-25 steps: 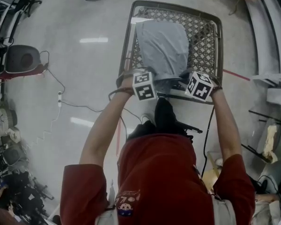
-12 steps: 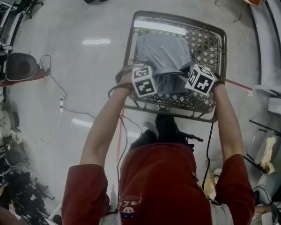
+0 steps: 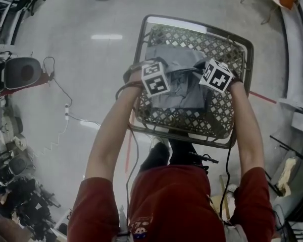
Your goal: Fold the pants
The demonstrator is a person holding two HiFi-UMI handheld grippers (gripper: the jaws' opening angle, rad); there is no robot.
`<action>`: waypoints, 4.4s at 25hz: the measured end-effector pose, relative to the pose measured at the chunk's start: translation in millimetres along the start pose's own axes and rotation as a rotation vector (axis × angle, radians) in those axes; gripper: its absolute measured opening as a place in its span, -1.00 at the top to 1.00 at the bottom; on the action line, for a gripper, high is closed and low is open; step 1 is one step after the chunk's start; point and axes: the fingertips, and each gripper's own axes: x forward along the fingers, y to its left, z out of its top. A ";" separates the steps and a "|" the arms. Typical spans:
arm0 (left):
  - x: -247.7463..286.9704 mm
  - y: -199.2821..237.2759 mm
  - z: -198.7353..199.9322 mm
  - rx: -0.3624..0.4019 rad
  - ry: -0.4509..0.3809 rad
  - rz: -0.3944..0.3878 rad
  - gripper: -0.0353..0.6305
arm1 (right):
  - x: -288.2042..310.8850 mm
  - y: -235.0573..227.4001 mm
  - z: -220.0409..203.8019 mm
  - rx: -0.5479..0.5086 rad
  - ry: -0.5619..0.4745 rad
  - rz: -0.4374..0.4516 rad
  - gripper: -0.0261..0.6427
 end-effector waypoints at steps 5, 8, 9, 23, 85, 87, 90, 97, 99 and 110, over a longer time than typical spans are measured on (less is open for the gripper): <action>30.3 32.1 -15.0 -0.044 0.031 -0.018 0.51 | 33.3 -35.3 0.3 0.030 -0.005 0.033 0.78; 45.9 44.0 -21.3 -0.061 0.046 -0.010 0.50 | 49.2 -48.1 -2.2 0.039 -0.005 0.039 0.78; 50.3 47.0 -23.4 -0.062 0.053 0.000 0.50 | 53.5 -51.5 -2.8 0.037 -0.004 0.033 0.78; 61.8 97.6 -32.4 -0.083 0.048 0.247 0.27 | 64.2 -88.4 -1.5 -0.021 -0.032 -0.154 0.53; -153.8 -19.9 -39.7 -0.686 -0.645 0.871 0.88 | 114.5 -45.3 109.6 -0.128 -0.033 -0.024 0.89; -153.4 -28.8 -38.9 -0.703 -0.642 0.858 0.88 | 118.6 -51.1 109.5 -0.133 -0.016 -0.043 0.88; -152.2 -40.4 -37.7 -0.721 -0.640 0.852 0.88 | 123.2 -55.6 105.6 -0.170 0.015 -0.092 0.84; -165.0 -53.2 -51.3 -0.768 -0.648 0.883 0.88 | 124.7 -49.5 109.1 -0.104 -0.041 -0.180 0.64; -173.7 -56.0 -50.7 -0.768 -0.665 0.895 0.88 | 113.5 -43.8 110.5 -0.077 -0.070 -0.205 0.61; -236.2 -70.9 -33.9 -0.696 -0.827 0.875 0.88 | -37.0 10.6 141.3 0.190 -0.431 -0.472 0.61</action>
